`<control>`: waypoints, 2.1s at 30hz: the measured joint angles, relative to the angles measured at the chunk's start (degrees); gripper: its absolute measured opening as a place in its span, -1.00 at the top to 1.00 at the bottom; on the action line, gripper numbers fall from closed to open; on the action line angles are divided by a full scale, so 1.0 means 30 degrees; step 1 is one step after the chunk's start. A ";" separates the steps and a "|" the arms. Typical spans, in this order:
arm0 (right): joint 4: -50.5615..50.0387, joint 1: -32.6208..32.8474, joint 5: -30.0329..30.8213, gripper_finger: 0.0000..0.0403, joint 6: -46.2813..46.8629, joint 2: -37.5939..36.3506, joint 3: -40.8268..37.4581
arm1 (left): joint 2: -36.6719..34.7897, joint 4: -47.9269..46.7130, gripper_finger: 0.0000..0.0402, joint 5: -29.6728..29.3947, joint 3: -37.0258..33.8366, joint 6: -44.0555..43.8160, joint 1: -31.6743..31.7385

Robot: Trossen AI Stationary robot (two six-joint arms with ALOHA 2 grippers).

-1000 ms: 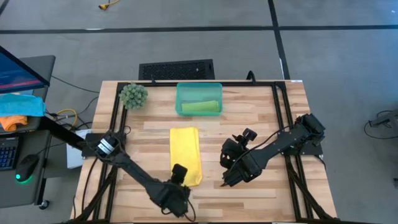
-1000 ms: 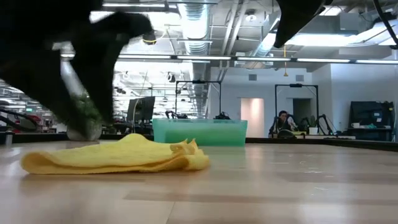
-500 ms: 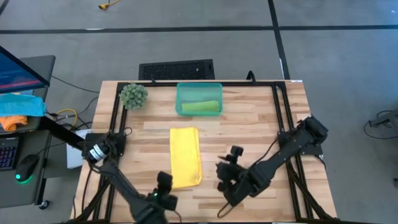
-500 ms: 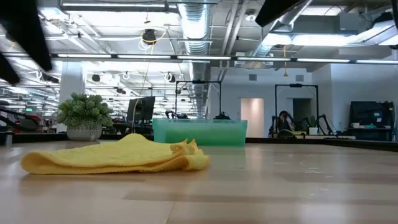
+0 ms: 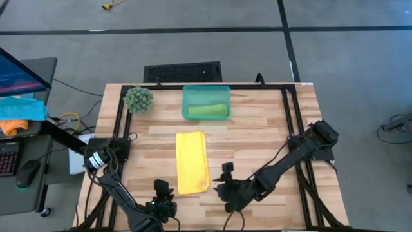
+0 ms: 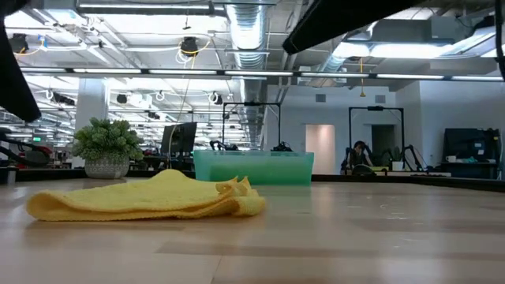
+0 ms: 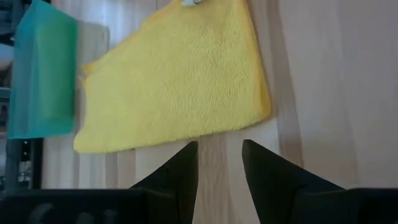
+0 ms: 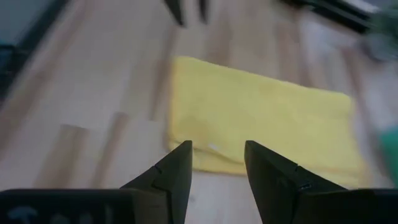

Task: Roll microfiber towels into tight, uniform cylinder then place into a basket
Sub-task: Fold the yellow microfiber cloth

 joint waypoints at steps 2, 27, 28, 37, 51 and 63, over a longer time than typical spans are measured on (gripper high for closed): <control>0.0841 -0.0381 -0.1467 0.15 -0.0758 0.0022 -0.0140 | -0.0004 0.0762 0.41 -0.0028 -0.0227 0.0149 0.0141; 0.5422 -0.1562 -0.3637 0.15 -0.4716 0.4051 -0.0177 | -0.4330 0.4893 0.55 0.1893 -0.3341 0.2173 0.0455; 0.5756 -0.1569 -0.3650 0.15 -0.4716 0.4051 -0.0177 | -0.4884 0.5143 0.58 0.1494 -0.3599 0.2092 0.0366; 0.6163 -0.1823 -0.4167 0.15 -0.4847 0.4044 -0.0169 | -0.6295 0.8469 0.69 0.0784 -0.6283 0.1456 0.0589; 0.6166 -0.2769 -0.6979 0.15 -0.5357 0.4044 -0.0169 | -0.6215 1.2433 0.34 0.4451 -0.7131 0.4543 0.2590; 0.5594 -0.2786 -0.7016 0.15 -0.5357 0.4036 -0.0169 | -0.6209 1.2723 0.25 0.4282 -0.7132 0.5377 0.3013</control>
